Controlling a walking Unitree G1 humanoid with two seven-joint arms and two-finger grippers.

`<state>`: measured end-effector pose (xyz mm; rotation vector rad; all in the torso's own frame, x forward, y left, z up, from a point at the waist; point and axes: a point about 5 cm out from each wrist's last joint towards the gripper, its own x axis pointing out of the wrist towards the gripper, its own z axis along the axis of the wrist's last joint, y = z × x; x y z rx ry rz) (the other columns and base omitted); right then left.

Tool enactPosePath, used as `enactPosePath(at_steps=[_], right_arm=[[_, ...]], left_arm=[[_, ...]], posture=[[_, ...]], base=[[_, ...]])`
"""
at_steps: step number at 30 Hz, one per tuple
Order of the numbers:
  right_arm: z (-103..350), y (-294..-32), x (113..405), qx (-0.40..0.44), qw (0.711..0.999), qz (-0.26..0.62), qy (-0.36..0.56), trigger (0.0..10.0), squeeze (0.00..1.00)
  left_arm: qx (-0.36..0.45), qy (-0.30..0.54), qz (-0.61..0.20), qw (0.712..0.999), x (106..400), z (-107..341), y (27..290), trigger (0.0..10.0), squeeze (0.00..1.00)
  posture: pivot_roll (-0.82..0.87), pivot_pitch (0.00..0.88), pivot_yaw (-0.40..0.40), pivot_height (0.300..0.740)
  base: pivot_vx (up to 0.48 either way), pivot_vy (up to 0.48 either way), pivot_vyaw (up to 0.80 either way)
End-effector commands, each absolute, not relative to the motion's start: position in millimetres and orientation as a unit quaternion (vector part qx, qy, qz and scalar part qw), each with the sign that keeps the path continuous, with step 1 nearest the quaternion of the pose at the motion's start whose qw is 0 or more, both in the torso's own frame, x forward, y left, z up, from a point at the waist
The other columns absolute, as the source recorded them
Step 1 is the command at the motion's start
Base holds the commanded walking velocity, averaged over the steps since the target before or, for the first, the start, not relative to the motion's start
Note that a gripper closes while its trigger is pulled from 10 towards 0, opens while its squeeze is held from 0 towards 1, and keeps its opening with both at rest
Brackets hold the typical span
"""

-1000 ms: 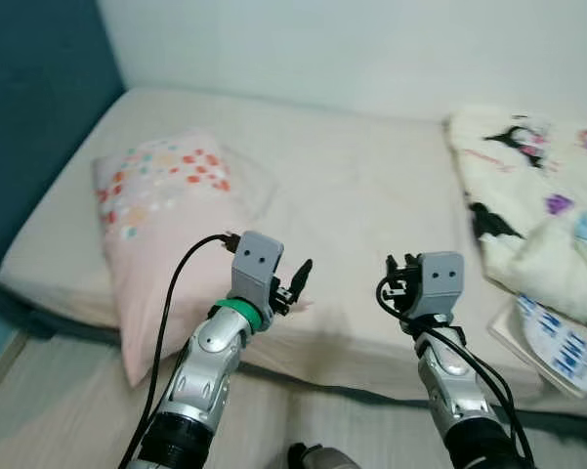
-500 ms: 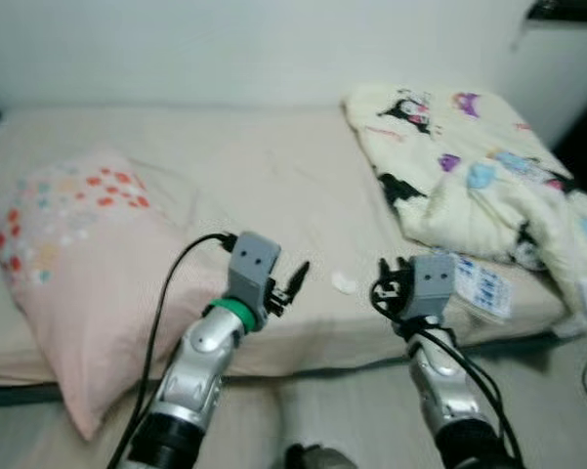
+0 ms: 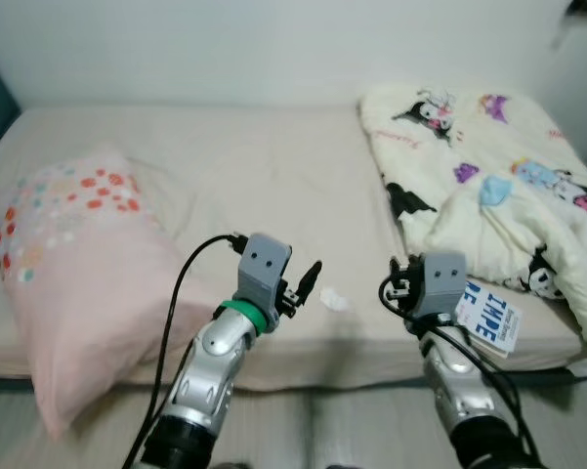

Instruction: Clean up the room

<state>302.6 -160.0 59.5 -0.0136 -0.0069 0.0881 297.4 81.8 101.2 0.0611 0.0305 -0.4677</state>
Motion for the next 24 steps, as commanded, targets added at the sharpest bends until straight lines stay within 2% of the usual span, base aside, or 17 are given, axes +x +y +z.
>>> enactPosePath(at_steps=[1,24], right_arm=[[52.0,-168.0,298.1,-0.011,0.999,0.034,0.015,10.0,0.00],[48.6,-158.8,295.6,-0.020,0.998,0.053,0.022,10.0,0.00]], left_arm=[[0.029,0.029,-0.236,0.971,295.0,95.6,78.1,10.0,0.00],[0.041,0.050,-0.188,0.980,300.9,89.2,88.6,10.0,0.00]], posture=[[-0.06,0.000,0.022,0.740],[-0.06,0.000,0.027,0.740]], base=[[0.000,0.000,0.00],[0.000,0.000,0.00]])
